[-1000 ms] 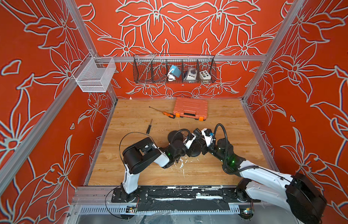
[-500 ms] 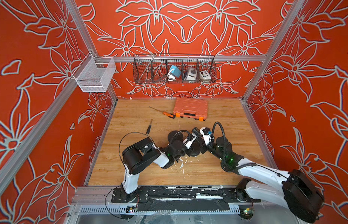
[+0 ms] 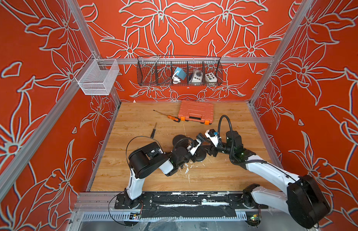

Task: Assemble a microphone stand
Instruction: Screw the microphone stand pole into the microphone stand base.

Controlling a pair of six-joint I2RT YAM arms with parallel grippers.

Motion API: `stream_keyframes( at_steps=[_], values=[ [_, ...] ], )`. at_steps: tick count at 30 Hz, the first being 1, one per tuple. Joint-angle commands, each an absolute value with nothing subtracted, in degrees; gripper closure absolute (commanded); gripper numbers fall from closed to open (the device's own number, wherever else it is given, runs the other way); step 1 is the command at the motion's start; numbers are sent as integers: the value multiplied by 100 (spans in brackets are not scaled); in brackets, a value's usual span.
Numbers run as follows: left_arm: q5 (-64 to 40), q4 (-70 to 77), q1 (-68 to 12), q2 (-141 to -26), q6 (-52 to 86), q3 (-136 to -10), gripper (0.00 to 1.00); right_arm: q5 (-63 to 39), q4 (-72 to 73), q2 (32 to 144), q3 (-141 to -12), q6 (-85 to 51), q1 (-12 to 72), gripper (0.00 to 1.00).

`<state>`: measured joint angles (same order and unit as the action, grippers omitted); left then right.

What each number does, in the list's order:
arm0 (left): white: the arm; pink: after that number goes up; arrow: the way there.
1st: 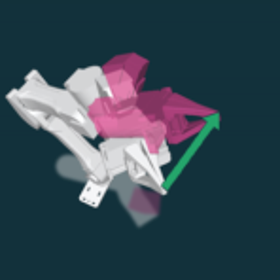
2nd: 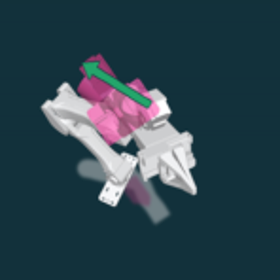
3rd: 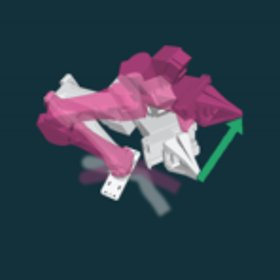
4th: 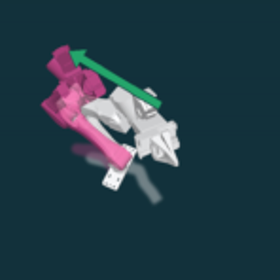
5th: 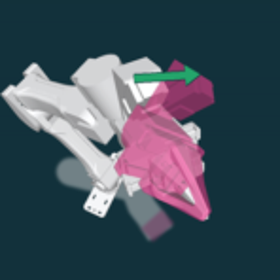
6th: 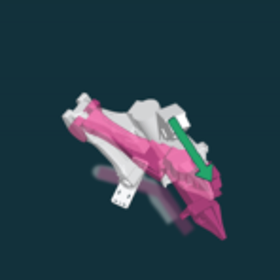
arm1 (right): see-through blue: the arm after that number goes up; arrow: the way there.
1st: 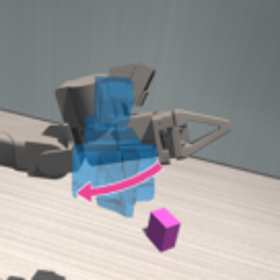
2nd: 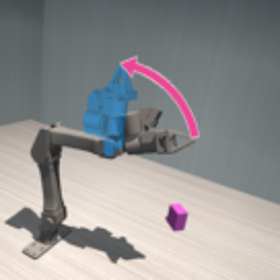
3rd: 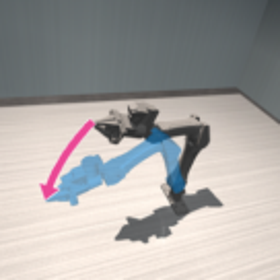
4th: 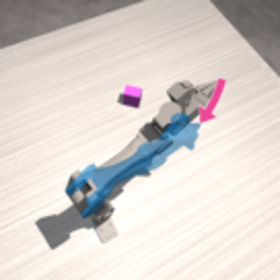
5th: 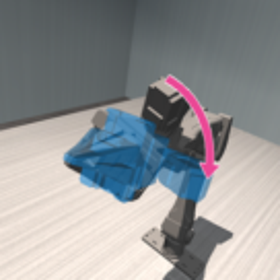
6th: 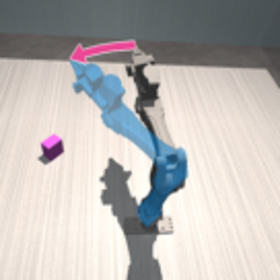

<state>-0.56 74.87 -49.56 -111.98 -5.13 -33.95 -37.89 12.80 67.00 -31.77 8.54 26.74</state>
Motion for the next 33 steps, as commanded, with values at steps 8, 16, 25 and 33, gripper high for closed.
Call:
stream_keyframes(
  at_steps=[8,16,25,33],
  values=[
    [-272,7101,-4983,-11500,-514,-3301,92,-4528,1277,7287,-3621,1814,2575,62],
    [-330,7001,-4977,-11488,-492,-3358,90,-3839,2660,7099,-2850,818,2599,100],
    [-329,6987,-4982,-11297,-420,-3547,66,-177,2296,6638,-2198,-740,3876,100],
    [-343,6952,-4976,-11144,-448,-3826,66,551,1604,6782,-2493,-908,4322,100]
  ],
)
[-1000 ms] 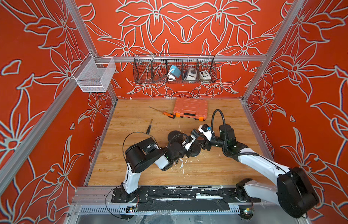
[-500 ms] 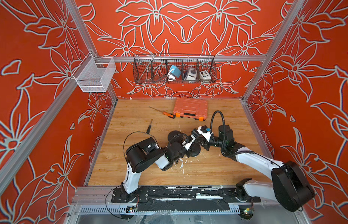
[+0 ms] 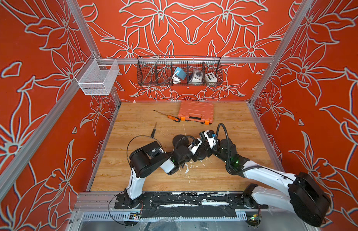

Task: Assemble a microphone stand
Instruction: Screw the microphone stand pole into the microphone stand base.

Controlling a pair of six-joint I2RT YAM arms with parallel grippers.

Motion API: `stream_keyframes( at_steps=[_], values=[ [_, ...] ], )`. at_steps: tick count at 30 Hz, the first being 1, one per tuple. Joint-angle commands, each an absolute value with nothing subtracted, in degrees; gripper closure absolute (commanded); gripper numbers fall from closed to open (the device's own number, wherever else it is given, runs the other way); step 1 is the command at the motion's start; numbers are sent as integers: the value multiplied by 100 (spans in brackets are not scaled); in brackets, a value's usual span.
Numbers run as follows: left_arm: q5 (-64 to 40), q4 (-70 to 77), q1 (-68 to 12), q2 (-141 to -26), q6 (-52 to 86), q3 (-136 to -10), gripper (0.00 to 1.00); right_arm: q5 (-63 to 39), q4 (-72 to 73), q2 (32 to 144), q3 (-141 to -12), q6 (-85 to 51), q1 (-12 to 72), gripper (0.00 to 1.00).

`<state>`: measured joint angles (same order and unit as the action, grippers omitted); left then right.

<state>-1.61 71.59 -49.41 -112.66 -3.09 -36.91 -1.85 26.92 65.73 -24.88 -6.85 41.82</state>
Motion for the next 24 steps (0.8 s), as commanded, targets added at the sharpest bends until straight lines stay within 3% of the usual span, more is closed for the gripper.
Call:
stream_keyframes(
  at_steps=[1,7,12,14,19,24],
  values=[
    [-343,6961,-4975,-11145,-457,-3847,67,586,1551,6794,-2516,-935,4358,100],
    [-160,6961,-4975,-11288,-554,-3779,88,-149,1648,6671,-2497,-588,4337,100],
    [37,7243,-4964,-11488,-428,-3395,91,-1991,1194,6501,-2824,104,3549,50],
    [70,7355,-4966,-11532,-372,-3253,91,-2952,1365,6441,-2820,244,3114,42],
    [73,7222,-4966,-11432,-426,-3173,91,-4602,1133,6466,-3083,1234,2514,37],
    [-16,7197,-4966,-11466,-363,-3163,91,-5452,1193,6735,-3316,1904,2250,43]
  ],
)
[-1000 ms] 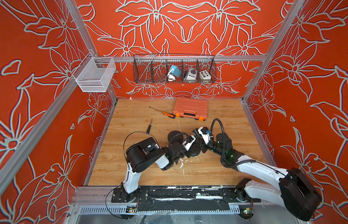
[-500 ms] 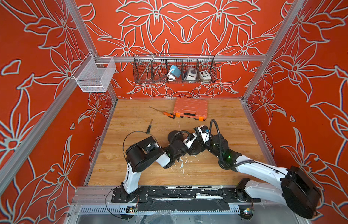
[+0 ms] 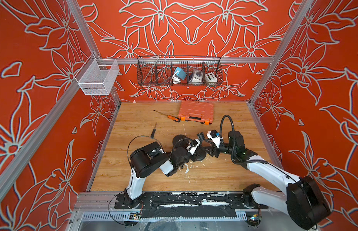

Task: Assemble a microphone stand
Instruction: Screw the microphone stand pole into the microphone stand base.

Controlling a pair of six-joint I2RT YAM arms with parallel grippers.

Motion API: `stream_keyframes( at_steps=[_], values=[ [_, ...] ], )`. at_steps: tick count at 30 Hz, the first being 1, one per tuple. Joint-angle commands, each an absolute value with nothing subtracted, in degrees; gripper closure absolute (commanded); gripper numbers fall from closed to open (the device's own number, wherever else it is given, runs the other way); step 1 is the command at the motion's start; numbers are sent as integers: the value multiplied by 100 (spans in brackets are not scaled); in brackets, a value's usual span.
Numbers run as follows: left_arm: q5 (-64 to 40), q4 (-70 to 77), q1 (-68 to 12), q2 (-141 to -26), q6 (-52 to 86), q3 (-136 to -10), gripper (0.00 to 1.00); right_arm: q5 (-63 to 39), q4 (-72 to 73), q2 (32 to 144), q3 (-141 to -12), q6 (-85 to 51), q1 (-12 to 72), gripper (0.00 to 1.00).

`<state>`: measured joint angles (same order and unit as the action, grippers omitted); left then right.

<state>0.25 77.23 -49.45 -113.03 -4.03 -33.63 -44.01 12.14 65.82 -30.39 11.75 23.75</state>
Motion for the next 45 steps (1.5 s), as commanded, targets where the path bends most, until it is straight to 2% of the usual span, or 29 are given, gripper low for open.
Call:
stream_keyframes(
  at_steps=[1,10,16,21,24,28,33,36,40,45],
  values=[
    [-34,7235,-4966,-11496,-333,-3149,91,-5504,1179,6797,-3369,2006,2223,44],
    [-157,7321,-4966,-11615,-281,-3171,91,-6043,1091,7681,-3894,2452,1943,50],
    [-192,7227,-4972,-11607,-290,-3201,90,-6433,1414,8104,-3900,2768,1934,57],
    [-270,7138,-4966,-11647,-290,-3263,90,-6470,1617,8301,-4028,2538,1942,64],
    [-364,7022,-4974,-11638,-282,-3322,90,-6367,2286,8430,-3877,2043,1943,69],
    [-387,6978,-4983,-11637,-281,-3366,90,-6141,3036,8469,-3520,1510,2001,100],
    [-378,7009,-4987,-11617,-255,-3348,82,-5027,3149,8053,-3045,1085,2247,100],
    [-370,7056,-4992,-11552,-237,-3341,76,-3610,2787,7611,-2780,812,2719,100],
    [-326,7107,-4992,-11377,-255,-3330,72,-1555,2633,7091,-2349,253,3446,100],
    [-101,6941,-4984,-10901,-424,-3331,71,-125,2659,6790,-1986,-574,3995,100]
  ],
)
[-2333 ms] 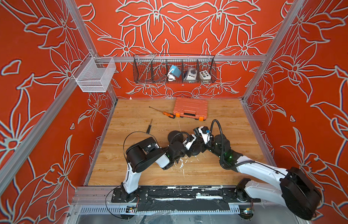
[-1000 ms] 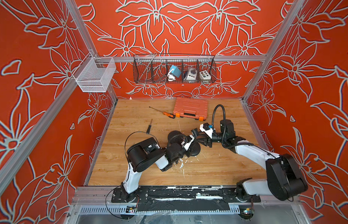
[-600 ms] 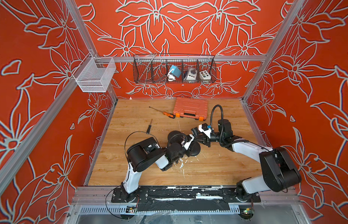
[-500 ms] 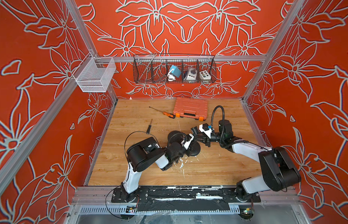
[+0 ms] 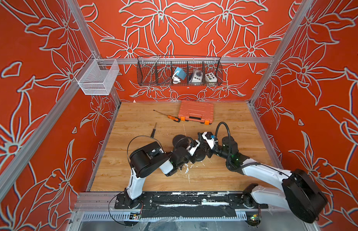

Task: Assemble a microphone stand
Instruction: Screw the microphone stand pole into the microphone stand base.

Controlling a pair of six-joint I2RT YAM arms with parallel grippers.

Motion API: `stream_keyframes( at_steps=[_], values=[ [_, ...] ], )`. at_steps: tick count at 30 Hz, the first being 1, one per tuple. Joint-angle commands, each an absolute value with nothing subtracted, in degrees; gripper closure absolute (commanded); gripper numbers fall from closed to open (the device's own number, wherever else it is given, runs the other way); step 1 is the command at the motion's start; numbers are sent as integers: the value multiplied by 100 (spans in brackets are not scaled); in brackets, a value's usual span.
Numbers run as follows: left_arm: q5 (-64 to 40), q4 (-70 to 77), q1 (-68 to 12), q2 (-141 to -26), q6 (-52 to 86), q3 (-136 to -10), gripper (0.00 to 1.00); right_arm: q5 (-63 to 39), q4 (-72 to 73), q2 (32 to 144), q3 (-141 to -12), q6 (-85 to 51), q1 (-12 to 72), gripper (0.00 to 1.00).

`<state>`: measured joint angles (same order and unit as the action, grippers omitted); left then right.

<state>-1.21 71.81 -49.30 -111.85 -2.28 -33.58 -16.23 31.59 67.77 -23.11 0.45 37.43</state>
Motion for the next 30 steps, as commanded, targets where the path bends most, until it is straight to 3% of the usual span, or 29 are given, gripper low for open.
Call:
stream_keyframes(
  at_steps=[1,8,14,18,19,21,23,30],
  values=[
    [-76,6943,-4983,-10836,-454,-3347,71,41,2618,6785,-1968,-629,4123,100],
    [-97,6916,-4957,-10795,-516,-3589,71,201,2695,7173,-2030,-726,4590,100],
    [-35,7096,-4903,-10996,-554,-3474,86,-34,2817,7149,-2046,-561,4588,100],
    [-9,7400,-4878,-11306,-521,-3309,90,-604,2721,6990,-2101,-207,4441,100],
    [-9,7475,-4871,-11378,-494,-3265,90,-804,2638,6945,-2141,-128,4348,96],
    [-30,7631,-4876,-11519,-457,-3183,90,-1332,2503,6831,-2218,38,4050,71],
    [-52,7702,-4876,-11602,-449,-3140,90,-1927,2466,6690,-2266,227,3687,56],
    [-121,7656,-4879,-11648,-396,-3104,90,-4210,1560,6513,-2956,1424,2767,44]
  ],
)
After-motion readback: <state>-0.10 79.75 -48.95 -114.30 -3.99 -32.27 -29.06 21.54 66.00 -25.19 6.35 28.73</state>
